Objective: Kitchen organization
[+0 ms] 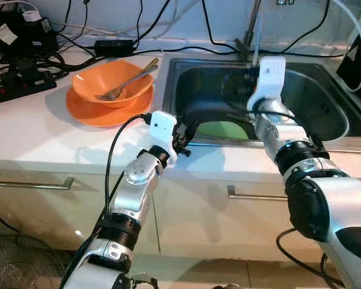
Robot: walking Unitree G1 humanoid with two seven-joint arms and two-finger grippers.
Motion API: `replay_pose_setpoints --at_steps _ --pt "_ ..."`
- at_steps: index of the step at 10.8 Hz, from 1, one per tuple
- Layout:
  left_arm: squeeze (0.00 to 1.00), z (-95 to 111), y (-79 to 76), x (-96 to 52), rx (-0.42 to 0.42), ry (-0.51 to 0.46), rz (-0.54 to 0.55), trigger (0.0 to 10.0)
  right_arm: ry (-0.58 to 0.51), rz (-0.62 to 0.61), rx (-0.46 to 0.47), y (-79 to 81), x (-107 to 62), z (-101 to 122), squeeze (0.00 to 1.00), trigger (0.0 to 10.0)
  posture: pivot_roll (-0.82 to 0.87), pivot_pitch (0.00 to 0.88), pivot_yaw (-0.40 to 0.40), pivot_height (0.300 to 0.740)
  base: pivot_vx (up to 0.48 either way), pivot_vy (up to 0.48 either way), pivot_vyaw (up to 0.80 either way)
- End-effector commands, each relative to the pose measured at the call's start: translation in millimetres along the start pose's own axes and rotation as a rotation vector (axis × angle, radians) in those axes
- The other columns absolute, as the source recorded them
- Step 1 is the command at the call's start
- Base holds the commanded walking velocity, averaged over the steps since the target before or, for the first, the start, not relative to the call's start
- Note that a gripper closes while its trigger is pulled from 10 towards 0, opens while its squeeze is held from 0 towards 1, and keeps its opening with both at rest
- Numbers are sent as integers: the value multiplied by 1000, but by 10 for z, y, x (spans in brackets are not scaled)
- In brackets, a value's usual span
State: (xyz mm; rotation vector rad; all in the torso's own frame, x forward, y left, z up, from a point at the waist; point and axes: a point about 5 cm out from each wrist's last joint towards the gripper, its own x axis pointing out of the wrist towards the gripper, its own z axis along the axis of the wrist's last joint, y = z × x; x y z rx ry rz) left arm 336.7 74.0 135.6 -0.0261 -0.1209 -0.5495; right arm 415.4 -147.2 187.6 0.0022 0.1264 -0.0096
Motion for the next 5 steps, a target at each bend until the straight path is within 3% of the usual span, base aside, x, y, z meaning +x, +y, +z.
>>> replay_pose_setpoints --at_steps 1,5 --pt "0 -81 -7 -40 2 45 6 10000 -1 0 11 7 20 112 0 10000 147 0 -43 740 0 0 0" --pt "0 -85 -15 -62 4 57 8 10000 71 27 -20 43 18 40 0 10000 158 0 -44 740 0 0 0"
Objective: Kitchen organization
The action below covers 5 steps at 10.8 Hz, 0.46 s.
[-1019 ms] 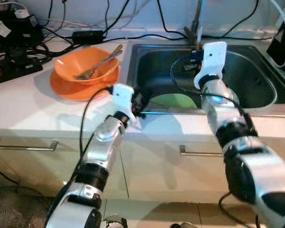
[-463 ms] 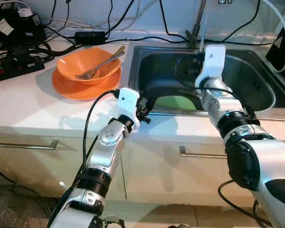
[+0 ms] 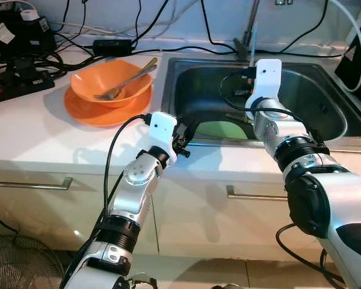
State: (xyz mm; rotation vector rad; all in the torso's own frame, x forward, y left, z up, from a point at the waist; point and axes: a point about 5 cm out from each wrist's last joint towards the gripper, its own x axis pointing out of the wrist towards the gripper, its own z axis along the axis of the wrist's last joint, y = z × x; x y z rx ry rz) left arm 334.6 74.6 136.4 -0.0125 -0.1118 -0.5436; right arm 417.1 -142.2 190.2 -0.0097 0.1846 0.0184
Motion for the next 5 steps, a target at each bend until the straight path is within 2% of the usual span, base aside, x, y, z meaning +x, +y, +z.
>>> replay_pose_setpoints --at_steps 1,4,5 --pt "0 -94 -10 -41 -9 46 0 10000 39 14 -11 18 1 -34 0 10000 161 0 -44 740 0 0 0" --pt "0 -109 -21 -61 -14 52 -1 10000 64 41 3 74 -7 -125 0 10000 165 0 -44 740 0 0 0" --pt "0 -119 -25 -72 -20 55 1 10000 94 52 -4 106 -23 -255 0 10000 170 0 -46 740 0 0 0"
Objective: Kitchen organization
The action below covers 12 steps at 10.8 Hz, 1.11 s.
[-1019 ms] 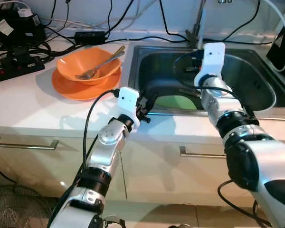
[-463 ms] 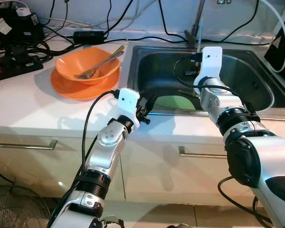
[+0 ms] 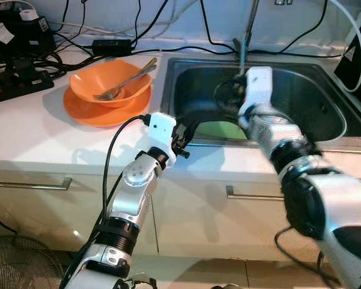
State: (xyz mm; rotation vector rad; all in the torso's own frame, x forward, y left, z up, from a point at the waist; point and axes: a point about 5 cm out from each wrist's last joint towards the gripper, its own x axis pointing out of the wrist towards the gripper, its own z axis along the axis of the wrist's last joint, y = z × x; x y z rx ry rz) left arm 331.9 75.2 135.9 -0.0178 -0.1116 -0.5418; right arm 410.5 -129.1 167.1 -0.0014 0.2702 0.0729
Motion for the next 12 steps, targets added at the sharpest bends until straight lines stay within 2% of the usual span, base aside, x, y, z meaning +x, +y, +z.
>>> replay_pose_setpoints --at_steps 1,6,10,12 --pt "0 -119 -20 -49 -16 57 0 10000 37 6 6 -2 -6 -110 0 10000 170 0 -46 740 0 0 0" --pt "0 -138 -35 -96 -27 80 -20 10000 102 9 -7 32 -32 -377 0 10000 189 0 -46 740 0 0 0" --pt "0 -189 -126 -108 101 234 -130 10000 114 12 -2 65 -40 -440 0 10000 194 0 -39 740 0 0 0" --pt "0 -61 -124 -67 115 254 -141 10000 115 20 3 102 -42 -456 0 10000 196 0 -31 740 0 0 0"
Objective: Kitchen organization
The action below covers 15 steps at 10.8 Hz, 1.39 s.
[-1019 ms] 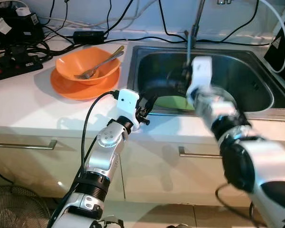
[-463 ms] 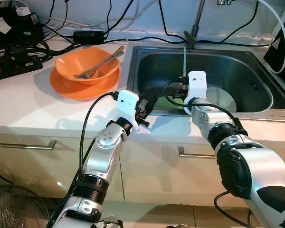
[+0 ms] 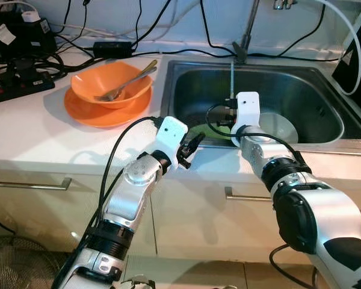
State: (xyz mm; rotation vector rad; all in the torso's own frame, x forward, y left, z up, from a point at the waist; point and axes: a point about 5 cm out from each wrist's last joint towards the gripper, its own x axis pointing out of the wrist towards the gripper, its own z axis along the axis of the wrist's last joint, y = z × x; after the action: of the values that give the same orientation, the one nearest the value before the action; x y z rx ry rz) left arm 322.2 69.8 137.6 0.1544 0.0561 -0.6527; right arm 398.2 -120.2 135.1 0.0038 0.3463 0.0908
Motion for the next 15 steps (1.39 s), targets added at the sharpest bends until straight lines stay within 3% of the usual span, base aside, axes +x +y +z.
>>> replay_pose_setpoints --at_steps 1,2,3,6,7,8,10,13,15 --pt "0 -30 -29 11 -5 41 -24 10000 38 2 1 16 -6 -121 0 10000 195 0 -29 740 0 0 0" --pt "0 -23 -29 9 -11 43 -22 10000 36 4 4 18 -6 -121 0 10000 195 0 -29 740 0 0 0" --pt "0 -28 -31 -3 -15 56 -20 10000 33 8 5 18 -6 -119 1000 10000 193 0 -29 740 0 0 0" --pt "0 -31 -21 -18 -20 69 -16 10000 36 8 2 20 -7 -127 1000 10000 195 0 -29 740 0 0 0" --pt "0 -37 -27 -21 -22 73 -16 10000 37 6 -4 21 -8 -135 569 10000 196 0 -27 740 0 0 0" --pt "0 -49 -38 -22 -21 77 -17 10000 35 7 -6 27 -8 -138 0 10000 194 0 -24 740 0 0 0" --pt "0 -55 -25 -15 -12 68 2 10000 -41 11 -35 48 -4 -20 0 10000 190 0 -22 740 0 0 0" --pt "0 -66 34 -13 -50 5 93 10000 -384 88 -1 97 -79 441 0 10000 141 0 -13 740 0 0 0" --pt "0 -69 34 -1 -70 -34 133 10000 -550 71 41 19 -189 498 0 10000 109 0 -11 740 0 0 0"
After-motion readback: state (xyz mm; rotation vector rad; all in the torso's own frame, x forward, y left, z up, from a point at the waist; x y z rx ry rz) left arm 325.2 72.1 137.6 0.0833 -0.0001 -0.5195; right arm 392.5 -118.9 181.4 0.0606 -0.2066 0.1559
